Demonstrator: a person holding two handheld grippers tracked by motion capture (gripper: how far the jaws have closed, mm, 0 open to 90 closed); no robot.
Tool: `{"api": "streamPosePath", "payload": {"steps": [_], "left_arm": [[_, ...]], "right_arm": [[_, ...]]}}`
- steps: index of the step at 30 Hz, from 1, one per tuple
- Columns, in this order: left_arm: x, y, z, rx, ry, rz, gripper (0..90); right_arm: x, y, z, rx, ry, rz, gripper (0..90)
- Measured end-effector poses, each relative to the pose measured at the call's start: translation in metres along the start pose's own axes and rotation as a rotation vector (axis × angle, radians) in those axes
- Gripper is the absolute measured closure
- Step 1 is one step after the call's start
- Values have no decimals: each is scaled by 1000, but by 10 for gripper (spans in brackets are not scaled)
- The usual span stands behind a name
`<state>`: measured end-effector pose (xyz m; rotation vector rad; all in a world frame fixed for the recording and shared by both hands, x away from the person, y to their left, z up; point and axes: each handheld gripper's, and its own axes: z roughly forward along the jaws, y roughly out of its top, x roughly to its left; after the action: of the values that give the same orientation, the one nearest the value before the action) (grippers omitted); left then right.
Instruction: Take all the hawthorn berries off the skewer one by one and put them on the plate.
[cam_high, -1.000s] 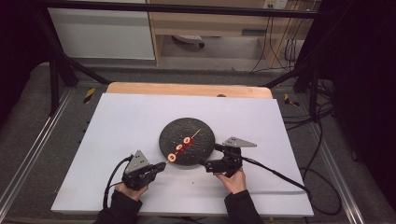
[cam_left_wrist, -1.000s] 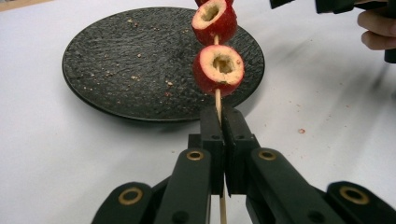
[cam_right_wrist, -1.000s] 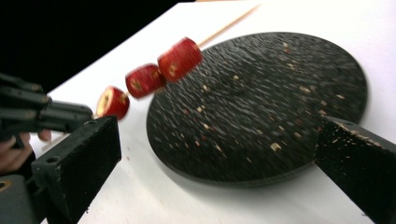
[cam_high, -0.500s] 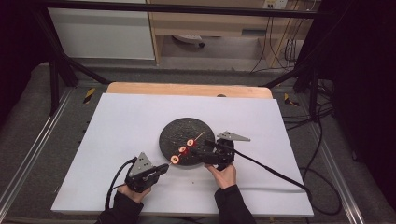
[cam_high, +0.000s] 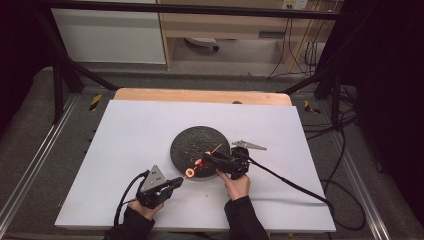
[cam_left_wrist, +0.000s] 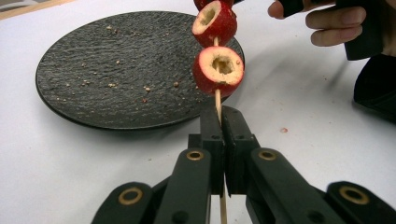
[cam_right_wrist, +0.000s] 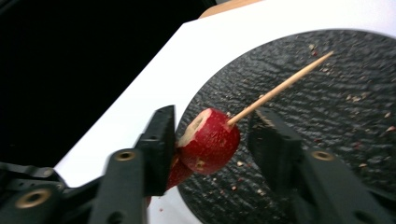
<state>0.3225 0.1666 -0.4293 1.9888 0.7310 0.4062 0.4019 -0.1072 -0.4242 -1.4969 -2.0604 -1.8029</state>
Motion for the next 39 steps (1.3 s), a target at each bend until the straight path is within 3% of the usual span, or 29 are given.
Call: {"api": "streamPosePath", "payload": {"steps": [7, 13, 31, 37, 39], "left_arm": [[0, 0, 0, -2, 2, 1, 882], [0, 0, -2, -17, 4, -1, 882], [6, 0, -7, -33, 4, -20, 882], [12, 0, -11, -49, 9, -47, 882], [14, 0, -12, -54, 9, -60, 882]], "right_arm": [[-1, 3, 0, 15, 23, 33, 612], [-3, 16, -6, -27, 4, 32, 612], [-26, 64, -25, -113, -113, -20, 614], [-33, 67, -24, -105, -137, -18, 613], [-34, 59, -15, -70, -138, -27, 613]]}}
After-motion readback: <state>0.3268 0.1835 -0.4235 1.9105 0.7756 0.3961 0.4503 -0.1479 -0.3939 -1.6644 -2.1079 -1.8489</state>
